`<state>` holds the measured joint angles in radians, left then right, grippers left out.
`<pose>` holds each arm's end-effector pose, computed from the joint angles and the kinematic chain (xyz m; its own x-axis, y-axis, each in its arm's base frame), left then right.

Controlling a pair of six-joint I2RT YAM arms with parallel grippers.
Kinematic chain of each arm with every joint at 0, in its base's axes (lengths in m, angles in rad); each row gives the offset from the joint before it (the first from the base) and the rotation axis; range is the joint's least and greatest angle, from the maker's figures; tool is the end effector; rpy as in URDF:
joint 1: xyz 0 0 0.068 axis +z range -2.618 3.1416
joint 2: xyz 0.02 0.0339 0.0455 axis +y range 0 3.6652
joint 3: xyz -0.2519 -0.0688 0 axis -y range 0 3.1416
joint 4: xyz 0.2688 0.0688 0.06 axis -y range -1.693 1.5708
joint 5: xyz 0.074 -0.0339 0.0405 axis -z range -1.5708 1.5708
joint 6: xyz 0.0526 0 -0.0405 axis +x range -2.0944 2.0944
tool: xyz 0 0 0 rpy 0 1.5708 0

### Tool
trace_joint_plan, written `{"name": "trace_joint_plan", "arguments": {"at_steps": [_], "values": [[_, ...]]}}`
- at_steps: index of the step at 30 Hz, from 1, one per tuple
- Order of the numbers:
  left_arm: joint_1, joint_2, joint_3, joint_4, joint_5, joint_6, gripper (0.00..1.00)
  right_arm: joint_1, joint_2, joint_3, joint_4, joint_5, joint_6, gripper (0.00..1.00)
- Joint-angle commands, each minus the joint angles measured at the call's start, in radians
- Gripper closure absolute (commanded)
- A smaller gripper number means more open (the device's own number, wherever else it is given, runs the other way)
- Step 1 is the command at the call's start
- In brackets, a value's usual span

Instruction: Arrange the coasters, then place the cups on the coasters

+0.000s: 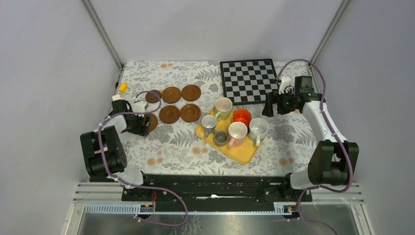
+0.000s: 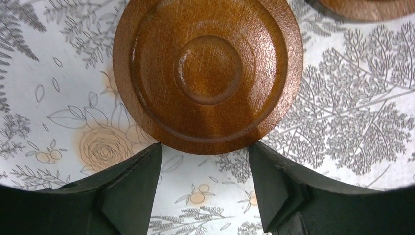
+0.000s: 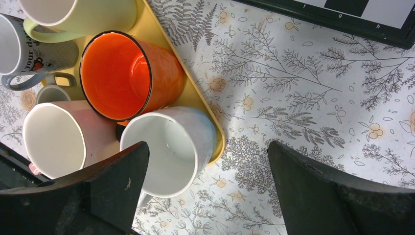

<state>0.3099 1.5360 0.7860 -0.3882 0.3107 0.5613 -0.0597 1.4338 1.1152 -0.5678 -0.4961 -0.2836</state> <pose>0.2914 0.0764 0.1133 -0.8216 0.2691 -0.5026 0.3178 0.9481 -0.0118 0.3366 0.0050 0.2426 -0.6732 -0.2063 -0.7101 -0.4544 0.8730 0.1772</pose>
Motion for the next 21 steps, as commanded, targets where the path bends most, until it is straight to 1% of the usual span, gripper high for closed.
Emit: {"name": "trace_joint_plan", "arguments": {"at_steps": [1, 8, 21], "values": [[-0.006, 0.088, 0.006, 0.055, -0.023, -0.049, 0.31, -0.005, 0.006, 0.028, -0.012, -0.029, -0.012, 0.02], [-0.015, 0.129, 0.063, 0.051, -0.011, -0.049, 0.31, -0.005, 0.009, 0.029, -0.013, -0.029, -0.011, 0.02], [-0.055, 0.162, 0.085, 0.045, -0.023, -0.019, 0.31, -0.005, 0.005, 0.028, -0.014, -0.027, -0.013, 0.02]]}}
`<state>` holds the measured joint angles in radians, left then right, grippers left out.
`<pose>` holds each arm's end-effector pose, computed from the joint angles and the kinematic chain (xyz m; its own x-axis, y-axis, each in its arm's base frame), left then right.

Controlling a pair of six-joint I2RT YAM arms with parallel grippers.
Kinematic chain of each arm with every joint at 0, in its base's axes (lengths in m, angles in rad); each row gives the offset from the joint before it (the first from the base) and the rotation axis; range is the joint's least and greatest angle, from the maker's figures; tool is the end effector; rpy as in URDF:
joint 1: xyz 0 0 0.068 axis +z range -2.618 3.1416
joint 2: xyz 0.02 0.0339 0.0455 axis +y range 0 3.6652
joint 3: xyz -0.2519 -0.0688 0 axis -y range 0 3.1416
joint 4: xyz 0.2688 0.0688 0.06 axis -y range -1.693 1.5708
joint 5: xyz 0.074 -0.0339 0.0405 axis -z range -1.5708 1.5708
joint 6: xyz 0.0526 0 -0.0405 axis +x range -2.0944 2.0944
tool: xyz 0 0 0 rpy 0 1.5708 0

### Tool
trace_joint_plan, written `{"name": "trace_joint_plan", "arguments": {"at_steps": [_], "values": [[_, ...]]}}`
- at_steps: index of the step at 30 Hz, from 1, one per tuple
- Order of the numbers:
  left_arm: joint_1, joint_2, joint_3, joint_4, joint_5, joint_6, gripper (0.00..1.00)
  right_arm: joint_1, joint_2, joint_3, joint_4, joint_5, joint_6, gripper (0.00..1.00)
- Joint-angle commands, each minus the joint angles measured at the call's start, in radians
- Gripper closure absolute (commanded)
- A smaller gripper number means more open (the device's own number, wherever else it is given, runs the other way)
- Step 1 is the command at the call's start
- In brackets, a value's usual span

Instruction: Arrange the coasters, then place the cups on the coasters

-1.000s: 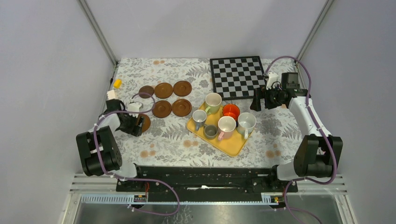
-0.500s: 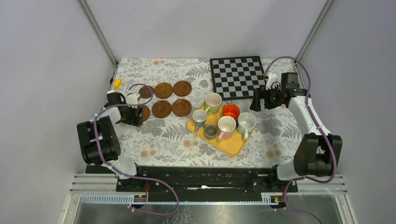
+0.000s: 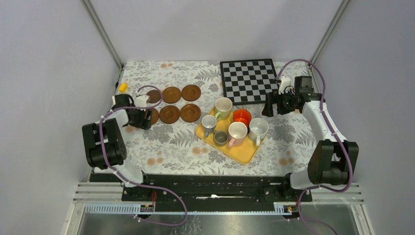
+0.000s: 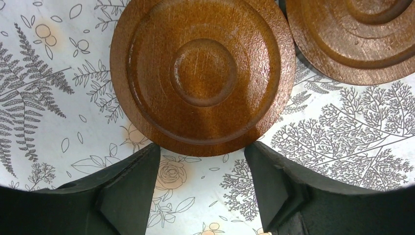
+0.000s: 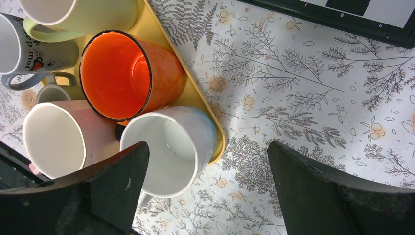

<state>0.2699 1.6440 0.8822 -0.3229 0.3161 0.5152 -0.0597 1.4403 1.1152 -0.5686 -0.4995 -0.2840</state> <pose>0.3246 0.0728 0.1130 -0.7974 0.2653 -0.5420 0.3211 0.9470 -0.0090 0.3373 0.0051 0.2406 -0.6776 -0.2059 -0.7060 -0.4553 0.8714 0.1828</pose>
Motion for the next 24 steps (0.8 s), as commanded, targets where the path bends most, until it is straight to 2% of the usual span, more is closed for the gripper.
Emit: {"name": "trace_joint_plan", "arguments": {"at_steps": [1, 21, 24], "values": [[-0.014, 0.054, -0.01, -0.02, -0.031, 0.028, 0.31, -0.005, -0.001, 0.028, -0.013, -0.025, -0.013, 0.02], [-0.014, 0.056, 0.047, -0.053, -0.057, 0.015, 0.29, -0.005, -0.009, 0.031, -0.019, -0.039, -0.009, 0.02], [-0.014, 0.024, 0.06, -0.119, -0.051, 0.031, 0.21, -0.005, -0.007, 0.033, -0.021, -0.04, -0.009, 0.02]]}}
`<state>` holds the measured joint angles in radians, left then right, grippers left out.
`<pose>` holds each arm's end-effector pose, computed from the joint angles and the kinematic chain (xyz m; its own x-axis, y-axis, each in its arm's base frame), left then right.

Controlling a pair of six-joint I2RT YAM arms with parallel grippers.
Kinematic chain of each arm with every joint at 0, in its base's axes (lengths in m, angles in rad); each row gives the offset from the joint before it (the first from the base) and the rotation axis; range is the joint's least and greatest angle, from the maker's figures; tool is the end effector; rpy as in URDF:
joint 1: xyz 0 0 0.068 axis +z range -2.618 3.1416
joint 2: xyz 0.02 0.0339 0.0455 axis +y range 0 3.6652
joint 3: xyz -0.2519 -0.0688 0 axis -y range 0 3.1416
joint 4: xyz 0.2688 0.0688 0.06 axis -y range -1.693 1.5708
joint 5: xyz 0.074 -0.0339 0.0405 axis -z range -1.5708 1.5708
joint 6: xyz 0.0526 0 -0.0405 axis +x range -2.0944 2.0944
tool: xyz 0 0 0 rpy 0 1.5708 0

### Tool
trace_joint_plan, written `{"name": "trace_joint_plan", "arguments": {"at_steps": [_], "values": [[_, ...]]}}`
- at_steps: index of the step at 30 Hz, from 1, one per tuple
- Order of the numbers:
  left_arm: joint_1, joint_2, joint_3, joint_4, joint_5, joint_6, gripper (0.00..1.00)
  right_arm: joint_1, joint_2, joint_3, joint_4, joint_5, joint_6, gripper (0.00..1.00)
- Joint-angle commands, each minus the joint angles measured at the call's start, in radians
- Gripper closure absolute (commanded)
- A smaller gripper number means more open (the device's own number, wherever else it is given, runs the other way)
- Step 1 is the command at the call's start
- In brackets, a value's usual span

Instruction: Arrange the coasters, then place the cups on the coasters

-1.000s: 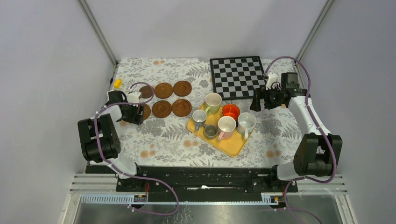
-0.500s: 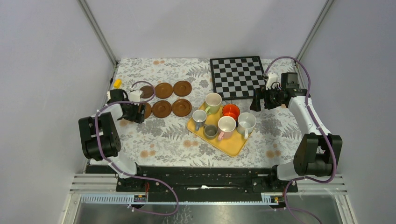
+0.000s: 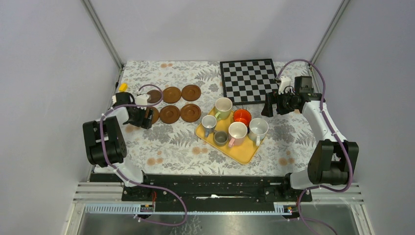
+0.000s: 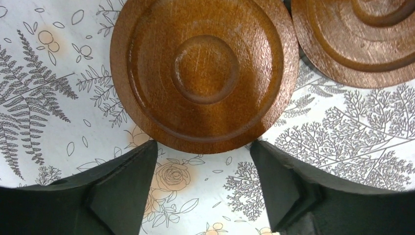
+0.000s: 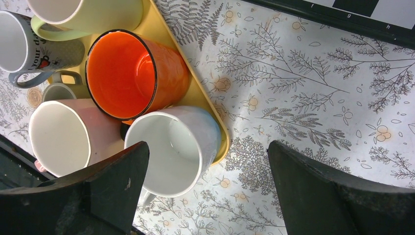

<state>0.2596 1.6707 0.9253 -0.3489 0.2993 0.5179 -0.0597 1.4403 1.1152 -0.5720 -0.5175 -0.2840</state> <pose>0.3329 0.0724 0.1155 -0.8029 0.2762 -0.5282 0.3256 0.9455 -0.0006 0.3367 0.0059 0.2407 -0.6771 -0.2035 -0.7072 -0.4646 0.8635 0.1963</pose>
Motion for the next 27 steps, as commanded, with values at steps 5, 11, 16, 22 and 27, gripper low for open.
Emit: {"name": "trace_joint_plan", "arguments": {"at_steps": [5, 11, 16, 22, 27], "values": [[-0.003, -0.138, 0.024, -0.192, -0.021, 0.028, 0.01, -0.005, -0.005, 0.038, -0.022, -0.03, -0.009, 0.02], [-0.035, -0.25, 0.108, -0.32, 0.017, 0.002, 0.01, -0.005, -0.02, 0.045, -0.023, -0.043, 0.0, 0.02], [-0.087, -0.301, 0.17, -0.377, 0.106, -0.009, 0.01, -0.005, -0.032, 0.053, -0.031, -0.043, 0.002, 0.02], [-0.085, -0.32, 0.244, -0.398, 0.197, -0.168, 0.01, -0.005, -0.064, 0.053, -0.012, -0.021, 0.027, 0.02], [-0.073, -0.291, 0.317, -0.441, 0.304, -0.263, 0.01, -0.005, -0.057, 0.078, -0.038, -0.011, 0.037, 0.02]]}}
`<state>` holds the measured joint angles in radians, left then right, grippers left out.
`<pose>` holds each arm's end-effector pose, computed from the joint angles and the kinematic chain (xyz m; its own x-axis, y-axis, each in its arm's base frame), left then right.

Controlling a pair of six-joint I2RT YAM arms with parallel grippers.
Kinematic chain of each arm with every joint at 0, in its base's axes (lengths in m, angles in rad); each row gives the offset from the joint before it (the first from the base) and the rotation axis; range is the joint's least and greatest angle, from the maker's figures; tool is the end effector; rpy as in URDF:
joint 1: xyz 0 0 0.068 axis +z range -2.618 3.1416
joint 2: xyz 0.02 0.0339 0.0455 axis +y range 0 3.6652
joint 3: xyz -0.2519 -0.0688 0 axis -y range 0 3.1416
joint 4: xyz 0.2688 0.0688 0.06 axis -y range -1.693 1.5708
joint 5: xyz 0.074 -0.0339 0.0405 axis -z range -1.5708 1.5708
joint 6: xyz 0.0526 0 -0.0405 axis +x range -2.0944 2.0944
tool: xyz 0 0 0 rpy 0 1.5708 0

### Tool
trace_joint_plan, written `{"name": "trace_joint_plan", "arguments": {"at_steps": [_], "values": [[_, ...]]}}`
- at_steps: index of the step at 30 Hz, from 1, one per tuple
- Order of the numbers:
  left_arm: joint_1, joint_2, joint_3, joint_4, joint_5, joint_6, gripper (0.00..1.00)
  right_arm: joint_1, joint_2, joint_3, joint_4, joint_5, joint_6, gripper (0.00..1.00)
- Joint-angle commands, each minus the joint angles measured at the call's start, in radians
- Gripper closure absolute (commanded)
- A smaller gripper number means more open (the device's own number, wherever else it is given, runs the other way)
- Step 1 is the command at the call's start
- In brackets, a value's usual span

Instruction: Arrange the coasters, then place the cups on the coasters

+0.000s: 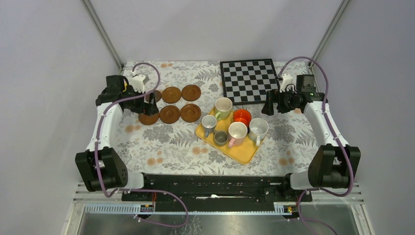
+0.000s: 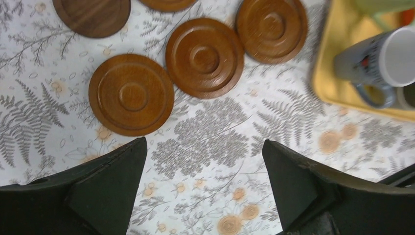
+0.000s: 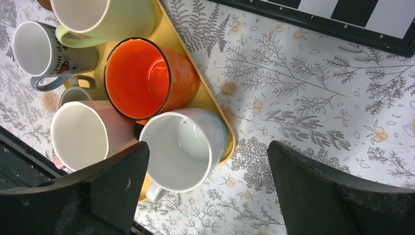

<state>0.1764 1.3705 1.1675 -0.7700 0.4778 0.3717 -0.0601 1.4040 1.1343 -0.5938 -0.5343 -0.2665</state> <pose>0.3126 0.0312 0.2652 -0.7222 0.1989 -0.6624 0.3877 0.9095 -0.1497 0.3318 0.0069 0.2575 -0.6586 -0.1874 -0.7288 -0.4686 0.8599 0.2023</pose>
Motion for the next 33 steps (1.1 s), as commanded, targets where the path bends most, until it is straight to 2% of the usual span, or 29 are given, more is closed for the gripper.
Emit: {"name": "trace_joint_plan", "arguments": {"at_steps": [1, 4, 7, 11, 14, 21, 29, 33], "values": [[0.006, 0.024, 0.091, -0.043, 0.164, -0.112, 0.01, -0.004, -0.02, 0.066, -0.027, 0.004, 0.019, 0.02], [-0.056, 0.05, 0.108, -0.083, 0.109, -0.136, 0.01, -0.004, -0.037, 0.067, -0.019, 0.008, 0.027, 0.02], [-0.162, -0.062, 0.013, 0.03, -0.007, -0.207, 0.01, -0.004, -0.052, 0.06, 0.002, 0.022, 0.045, 0.02], [-0.425, -0.179, -0.096, 0.163, -0.228, -0.316, 0.01, -0.004, -0.052, 0.035, 0.03, 0.018, 0.058, 0.02], [-0.547, -0.182, -0.115, 0.192, -0.319, -0.421, 0.01, -0.004, -0.039, 0.022, 0.037, 0.021, 0.062, 0.02], [-0.63, -0.159, -0.186, 0.297, -0.319, -0.579, 0.02, -0.004, -0.03, 0.016, 0.037, 0.027, 0.056, 0.02], [-0.813, -0.095, -0.263, 0.382, -0.446, -0.742, 0.24, -0.004, -0.018, 0.002, 0.047, 0.03, 0.044, 0.02], [-0.897, -0.052, -0.256, 0.426, -0.516, -0.729, 0.26, -0.004, -0.008, 0.01, 0.034, 0.042, 0.035, 0.02]]}}
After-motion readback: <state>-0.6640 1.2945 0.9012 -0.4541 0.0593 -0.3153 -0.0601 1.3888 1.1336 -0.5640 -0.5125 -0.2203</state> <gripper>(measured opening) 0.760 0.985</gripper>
